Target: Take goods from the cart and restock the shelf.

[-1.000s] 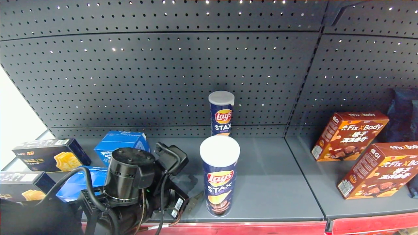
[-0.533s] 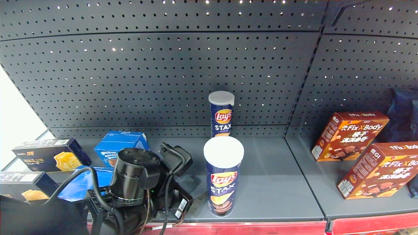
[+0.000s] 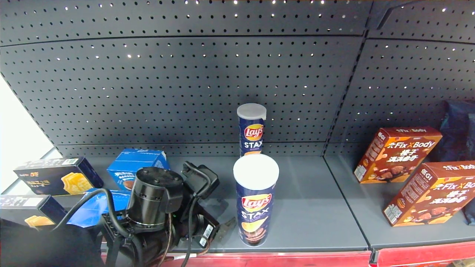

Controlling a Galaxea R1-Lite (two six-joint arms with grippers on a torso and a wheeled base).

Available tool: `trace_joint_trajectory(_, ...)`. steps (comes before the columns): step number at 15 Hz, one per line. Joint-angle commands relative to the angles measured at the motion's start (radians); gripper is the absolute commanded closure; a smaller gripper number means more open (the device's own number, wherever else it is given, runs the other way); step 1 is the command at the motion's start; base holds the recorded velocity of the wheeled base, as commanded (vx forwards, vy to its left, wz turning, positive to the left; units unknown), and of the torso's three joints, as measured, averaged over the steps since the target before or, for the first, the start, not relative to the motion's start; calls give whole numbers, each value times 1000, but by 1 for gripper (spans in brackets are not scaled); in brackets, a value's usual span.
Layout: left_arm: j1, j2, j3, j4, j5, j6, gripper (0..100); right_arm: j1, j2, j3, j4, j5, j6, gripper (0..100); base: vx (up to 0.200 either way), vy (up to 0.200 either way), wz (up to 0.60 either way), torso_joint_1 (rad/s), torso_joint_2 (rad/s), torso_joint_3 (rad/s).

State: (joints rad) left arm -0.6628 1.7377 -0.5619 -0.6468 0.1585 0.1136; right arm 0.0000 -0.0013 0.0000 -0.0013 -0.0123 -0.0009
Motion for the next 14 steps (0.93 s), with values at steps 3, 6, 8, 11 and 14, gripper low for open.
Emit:
trace_joint_trajectory(3, 100, -79, -16, 6, -2, 32, 0, 0, 1, 0, 0, 0, 1, 0, 0, 0, 0, 0, 0, 0)
trace_joint_trajectory(6, 149, -191, -15, 3, -2, 43, 0, 0, 1, 0, 0, 0, 1, 0, 0, 0, 0, 0, 0, 0)
trace_joint_trajectory(8, 180, -352, 17, 19, 15, 41, 0, 0, 1, 0, 0, 0, 1, 0, 0, 0, 0, 0, 0, 0)
trace_joint_trajectory(11, 198, -595, 100, 36, 65, 43, 0, 0, 1, 0, 0, 0, -1, 0, 0, 0, 0, 0, 0, 0)
trace_joint_trajectory(14, 209, -992, 211, 162, 81, 40, 0, 0, 1, 0, 0, 0, 1, 0, 0, 0, 0, 0, 0, 0)
